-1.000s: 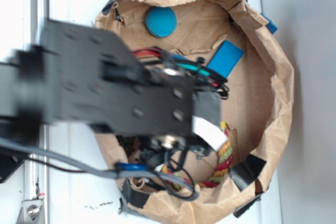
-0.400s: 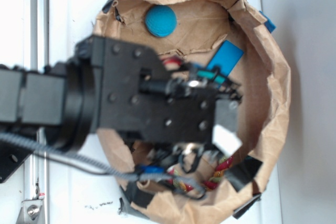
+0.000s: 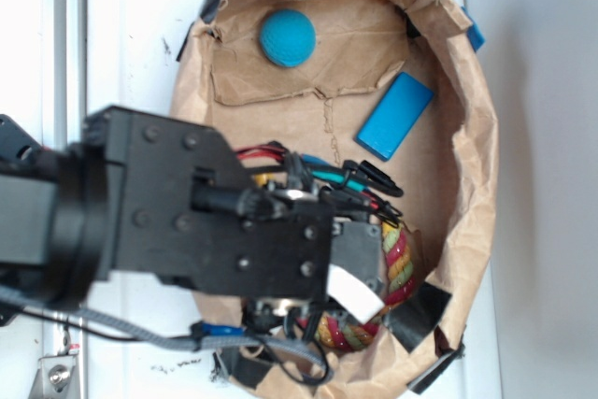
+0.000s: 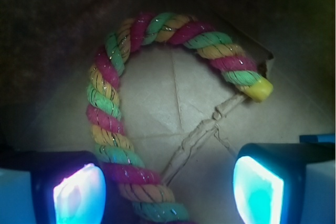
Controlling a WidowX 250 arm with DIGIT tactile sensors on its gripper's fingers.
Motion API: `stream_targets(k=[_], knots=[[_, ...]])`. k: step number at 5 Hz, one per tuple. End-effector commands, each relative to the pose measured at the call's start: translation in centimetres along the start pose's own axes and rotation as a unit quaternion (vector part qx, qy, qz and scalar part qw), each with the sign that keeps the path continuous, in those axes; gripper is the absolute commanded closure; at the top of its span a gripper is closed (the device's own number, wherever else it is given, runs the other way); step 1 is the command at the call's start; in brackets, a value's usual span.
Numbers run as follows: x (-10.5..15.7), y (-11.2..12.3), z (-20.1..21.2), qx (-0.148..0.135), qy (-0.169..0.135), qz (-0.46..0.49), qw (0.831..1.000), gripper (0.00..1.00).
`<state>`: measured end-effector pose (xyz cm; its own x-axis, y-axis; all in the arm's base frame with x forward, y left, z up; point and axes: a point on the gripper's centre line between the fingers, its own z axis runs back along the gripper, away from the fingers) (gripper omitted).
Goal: Grab the multicolored rope.
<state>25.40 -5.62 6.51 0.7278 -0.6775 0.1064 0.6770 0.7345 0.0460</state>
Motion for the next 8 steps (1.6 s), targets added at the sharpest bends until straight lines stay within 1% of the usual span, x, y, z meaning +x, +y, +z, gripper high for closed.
stream_targets(k=[1,2,3,4,5,6,8], knots=[[0.8,-1.2,0.1,-0.006,-0.008,-0.006,1.0,0.0],[1.2,-1.1,-0.3,-0.011,-0.007,-0.01,1.0,0.0],[2.0,-1.4,-1.7,-0.025,0.004,-0.028,0.999,0.0],[2.2,-2.0,-1.5,-0.063,-0.009,-0.041,0.997,0.0],[2.3,-2.2,-1.9,-0.059,-0.006,-0.037,0.998,0.0],[2.3,-2.0,-3.0,-0.046,0.013,-0.032,0.998,0.0],[1.8,-0.6,-2.6,-0.024,0.021,-0.003,0.999,0.0]])
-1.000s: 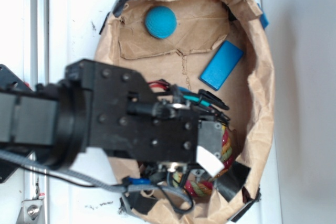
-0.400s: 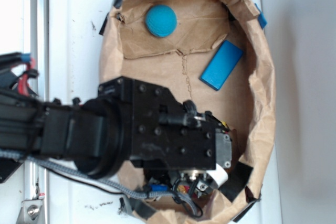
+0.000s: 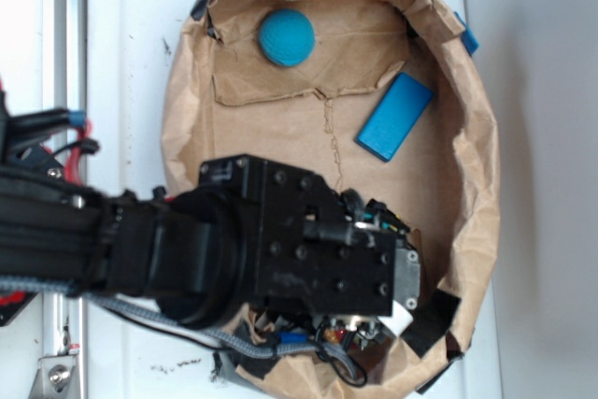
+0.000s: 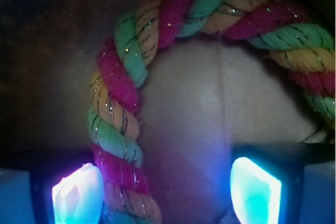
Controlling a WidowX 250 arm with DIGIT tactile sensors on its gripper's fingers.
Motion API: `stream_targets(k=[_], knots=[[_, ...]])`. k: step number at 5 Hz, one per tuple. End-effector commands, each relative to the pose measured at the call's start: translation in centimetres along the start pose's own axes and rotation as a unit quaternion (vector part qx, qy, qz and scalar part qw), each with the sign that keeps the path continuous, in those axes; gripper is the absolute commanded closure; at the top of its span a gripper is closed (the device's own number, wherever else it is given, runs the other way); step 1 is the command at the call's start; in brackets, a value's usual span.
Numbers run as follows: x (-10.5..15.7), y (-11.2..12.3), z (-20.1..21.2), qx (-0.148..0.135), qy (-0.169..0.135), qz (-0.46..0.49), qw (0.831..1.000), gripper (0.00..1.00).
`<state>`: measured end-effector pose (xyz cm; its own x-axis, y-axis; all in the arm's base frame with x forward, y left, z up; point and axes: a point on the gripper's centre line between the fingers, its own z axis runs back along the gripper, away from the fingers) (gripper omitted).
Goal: Grab the multicolored rope.
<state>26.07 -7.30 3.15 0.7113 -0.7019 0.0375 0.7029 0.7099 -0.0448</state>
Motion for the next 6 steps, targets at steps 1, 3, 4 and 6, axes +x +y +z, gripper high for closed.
stream_targets(k=[1,3,4,6], knots=[[0.2,0.6,0.9,0.021,-0.015,0.031,0.999,1.0],[0.1,0.8,1.3,0.029,-0.023,0.032,0.999,1.0],[0.1,1.1,1.7,0.033,-0.029,0.035,0.998,1.0],[-0.1,1.9,2.5,0.038,-0.042,0.057,0.997,1.0]])
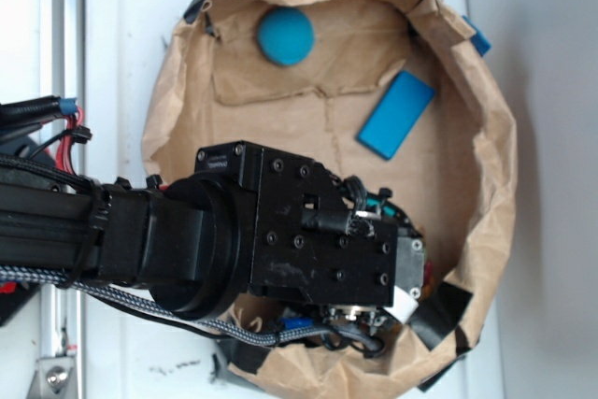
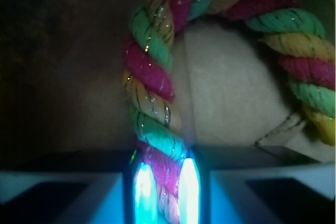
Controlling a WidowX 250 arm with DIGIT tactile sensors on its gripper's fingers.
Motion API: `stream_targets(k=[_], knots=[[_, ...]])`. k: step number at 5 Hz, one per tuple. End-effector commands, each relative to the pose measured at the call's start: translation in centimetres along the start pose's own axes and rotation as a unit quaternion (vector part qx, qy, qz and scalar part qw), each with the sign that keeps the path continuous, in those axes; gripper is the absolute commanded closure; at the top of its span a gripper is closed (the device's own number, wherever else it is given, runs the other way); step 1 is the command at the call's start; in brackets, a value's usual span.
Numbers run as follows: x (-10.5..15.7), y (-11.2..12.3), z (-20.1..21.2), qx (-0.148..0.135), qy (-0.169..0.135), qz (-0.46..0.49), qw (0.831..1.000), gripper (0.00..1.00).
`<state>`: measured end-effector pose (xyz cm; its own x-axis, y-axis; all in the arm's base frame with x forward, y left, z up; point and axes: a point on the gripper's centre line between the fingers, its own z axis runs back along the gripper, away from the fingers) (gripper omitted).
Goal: Grab the multicolored rope.
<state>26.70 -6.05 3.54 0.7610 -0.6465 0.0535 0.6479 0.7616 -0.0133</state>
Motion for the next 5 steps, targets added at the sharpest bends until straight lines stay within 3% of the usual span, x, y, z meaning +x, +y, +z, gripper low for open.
stream_targets(k=[1,3,4,5], knots=[[0.2,0.9,2.9,0.021,-0.036,0.037,0.998,1.0],[-1.5,3.5,9.0,0.023,-0.102,0.174,0.979,1.0],[-2.9,3.9,11.7,0.018,-0.116,0.207,0.971,1.0],[-3.1,3.7,13.3,0.073,-0.062,0.279,0.956,1.0]])
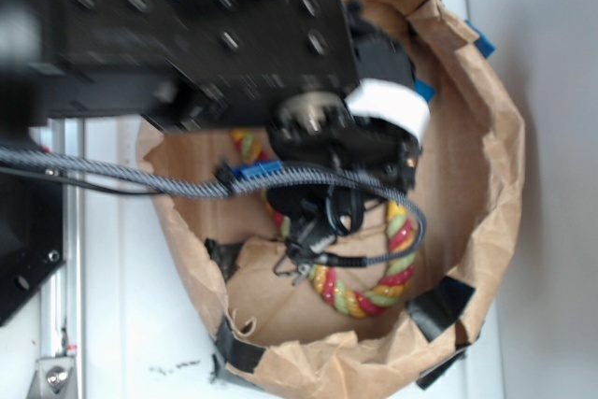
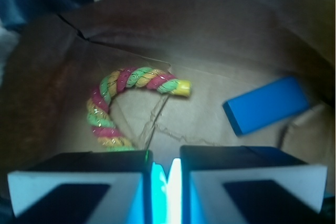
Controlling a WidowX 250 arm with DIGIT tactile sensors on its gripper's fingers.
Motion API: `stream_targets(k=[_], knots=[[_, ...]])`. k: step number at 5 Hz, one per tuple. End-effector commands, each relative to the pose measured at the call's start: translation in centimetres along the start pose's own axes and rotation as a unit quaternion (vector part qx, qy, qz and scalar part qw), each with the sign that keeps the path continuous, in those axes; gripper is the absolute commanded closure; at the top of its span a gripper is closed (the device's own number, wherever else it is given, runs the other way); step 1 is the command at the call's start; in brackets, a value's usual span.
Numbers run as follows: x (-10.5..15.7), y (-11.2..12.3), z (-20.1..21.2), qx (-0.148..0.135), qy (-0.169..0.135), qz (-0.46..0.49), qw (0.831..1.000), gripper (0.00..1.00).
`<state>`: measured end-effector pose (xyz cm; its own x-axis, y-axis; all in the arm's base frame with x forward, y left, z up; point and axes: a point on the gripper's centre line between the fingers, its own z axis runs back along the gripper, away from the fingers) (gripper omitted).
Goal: Grab the multicolored rope.
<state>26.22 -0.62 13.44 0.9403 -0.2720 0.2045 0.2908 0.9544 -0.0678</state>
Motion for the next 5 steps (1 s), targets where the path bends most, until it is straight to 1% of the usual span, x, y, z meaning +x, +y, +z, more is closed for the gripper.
stream_targets(k=[1,2,3,4,5], knots=[[0.9,-0.1,2.4,0.088,0.019,0.063,0.994,1.0],[0.9,-0.3,1.3,0.075,0.024,0.024,0.997,0.0],[1.0,-0.8,-0.1,0.065,0.021,-0.017,0.998,0.0],[1.3,-1.3,-1.8,0.055,0.027,-0.051,0.997,0.0],[1.2,-1.9,-3.1,0.058,0.029,-0.088,0.994,0.0]])
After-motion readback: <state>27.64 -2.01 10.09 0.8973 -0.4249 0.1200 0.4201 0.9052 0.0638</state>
